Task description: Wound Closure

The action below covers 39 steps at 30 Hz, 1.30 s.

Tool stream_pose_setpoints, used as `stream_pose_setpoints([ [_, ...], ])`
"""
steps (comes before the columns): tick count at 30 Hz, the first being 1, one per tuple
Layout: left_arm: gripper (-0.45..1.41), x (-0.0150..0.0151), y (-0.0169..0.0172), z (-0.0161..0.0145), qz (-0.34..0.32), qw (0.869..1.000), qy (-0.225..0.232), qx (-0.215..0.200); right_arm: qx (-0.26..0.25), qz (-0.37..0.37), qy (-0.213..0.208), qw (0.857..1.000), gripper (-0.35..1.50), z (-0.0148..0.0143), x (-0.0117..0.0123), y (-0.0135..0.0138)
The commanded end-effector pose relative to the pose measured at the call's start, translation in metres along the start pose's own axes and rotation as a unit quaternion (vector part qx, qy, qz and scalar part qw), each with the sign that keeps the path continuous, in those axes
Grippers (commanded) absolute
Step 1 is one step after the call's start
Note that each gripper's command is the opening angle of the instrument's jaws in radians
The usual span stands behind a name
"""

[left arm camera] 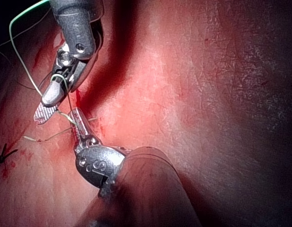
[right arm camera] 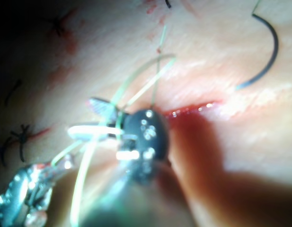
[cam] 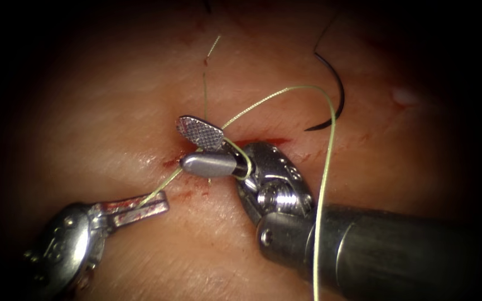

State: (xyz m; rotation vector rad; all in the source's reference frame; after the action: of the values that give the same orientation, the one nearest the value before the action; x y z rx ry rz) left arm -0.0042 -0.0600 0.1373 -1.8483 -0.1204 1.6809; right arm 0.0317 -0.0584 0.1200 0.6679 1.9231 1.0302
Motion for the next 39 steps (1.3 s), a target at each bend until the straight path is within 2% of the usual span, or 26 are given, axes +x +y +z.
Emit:
stream_pose_setpoints([
  [1,-0.45,-0.0004,0.0005,0.0008,-0.004,1.000,0.005,0.003,0.001,-0.001,0.001,1.000,1.28,0.0005,-0.0005,0.0006],
  [9,-0.45,0.0000,0.0008,0.0011,-0.053,0.996,0.056,0.049,0.001,-0.007,-0.001,1.000,1.28,0.0005,-0.0006,0.0005],
  [12,-0.45,0.0001,-0.0003,0.0004,-0.087,0.989,0.087,0.081,0.001,-0.007,-0.001,1.000,1.26,0.0005,-0.0006,0.0004],
  [18,-0.45,0.0000,-0.0026,-0.0005,-0.106,0.983,0.098,0.114,0.001,-0.007,-0.001,1.000,1.26,0.0005,-0.0007,0.0004],
  [21,-0.45,-0.0005,-0.0036,-0.0008,-0.121,0.980,0.102,0.119,0.002,-0.006,-0.002,1.000,1.26,0.0005,-0.0007,0.0003],
  [29,-0.45,-0.0032,-0.0046,-0.0005,-0.146,0.979,0.077,0.121,0.005,-0.006,-0.004,1.000,1.26,0.0006,-0.0008,0.0002],
  [39,-0.45,-0.0024,-0.0009,-0.0003,-0.144,0.982,0.075,0.093,0.005,-0.009,-0.004,1.000,1.26,0.0005,-0.0007,0.0003],
])
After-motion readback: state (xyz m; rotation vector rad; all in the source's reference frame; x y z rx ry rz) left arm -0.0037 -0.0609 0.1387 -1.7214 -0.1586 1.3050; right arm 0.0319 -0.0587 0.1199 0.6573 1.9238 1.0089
